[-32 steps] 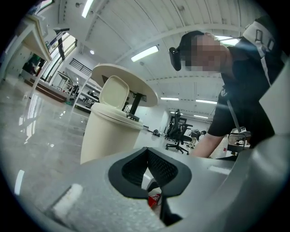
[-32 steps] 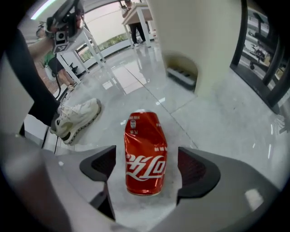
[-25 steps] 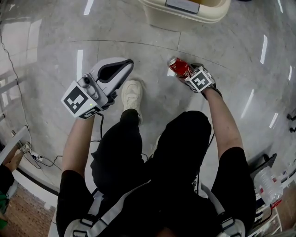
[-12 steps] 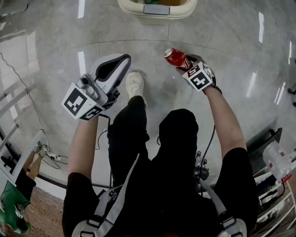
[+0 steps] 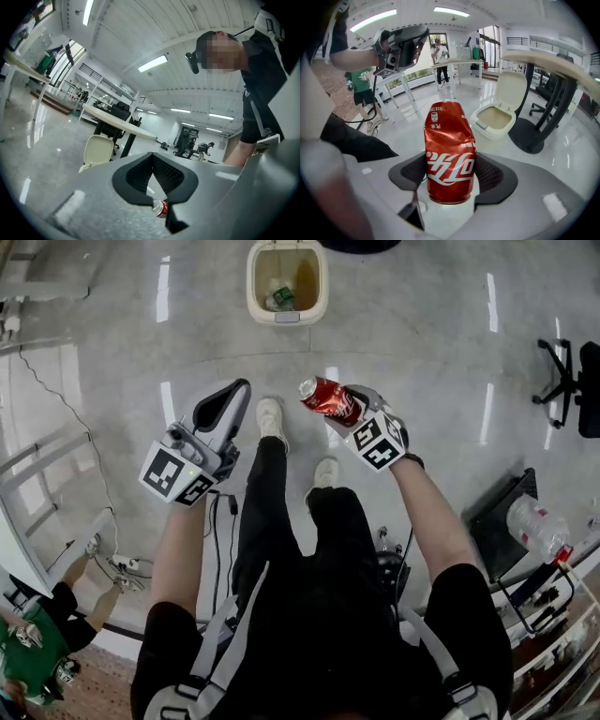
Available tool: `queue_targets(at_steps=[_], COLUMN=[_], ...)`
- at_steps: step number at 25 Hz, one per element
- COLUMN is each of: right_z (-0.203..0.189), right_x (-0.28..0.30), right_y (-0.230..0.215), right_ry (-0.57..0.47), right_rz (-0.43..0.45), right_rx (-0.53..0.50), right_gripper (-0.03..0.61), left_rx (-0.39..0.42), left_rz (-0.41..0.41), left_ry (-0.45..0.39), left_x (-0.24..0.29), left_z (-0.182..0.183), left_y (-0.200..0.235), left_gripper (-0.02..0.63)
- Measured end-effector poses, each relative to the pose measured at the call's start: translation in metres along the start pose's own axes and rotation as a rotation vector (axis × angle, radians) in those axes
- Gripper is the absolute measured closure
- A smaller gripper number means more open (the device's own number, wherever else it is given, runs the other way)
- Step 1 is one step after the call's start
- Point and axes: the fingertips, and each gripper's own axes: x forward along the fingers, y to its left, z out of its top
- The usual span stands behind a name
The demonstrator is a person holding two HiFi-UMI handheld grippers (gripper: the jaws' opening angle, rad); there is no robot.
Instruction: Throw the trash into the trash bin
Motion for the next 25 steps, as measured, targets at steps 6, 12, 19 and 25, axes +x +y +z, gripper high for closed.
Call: queue_targets(at_steps=[6, 12, 19, 25], right_z=[0.079, 0.119, 0.142, 0.138], right_x=[-0.134, -0.251, -0.31, -0.286], right_y=[-0.01, 0.013, 0.024, 0.027], right_ry=[-0.094, -0.278, -0.288, -0.177], right_rz=[-0.104, -0.211, -0.279, -0.313], right_rx=[-0.138, -0.061, -0.281, -0.399], right_gripper=[0.262, 0.261, 0.261, 0.261], left_rx=[0.076, 0.152, 0.208, 0.213], left_rz=[0.011, -0.035, -0.055, -0.015], left_ry=[-0.095, -0.047, -0.139, -0.169], left_x=[-0.01, -0.029, -0.031, -0.046], left_z=[0.108, 0.143, 0.19, 0.2], left_y=[-0.059, -0.131, -0.173, -0.156], left_gripper=[0.614, 0.614, 0.614, 0.614])
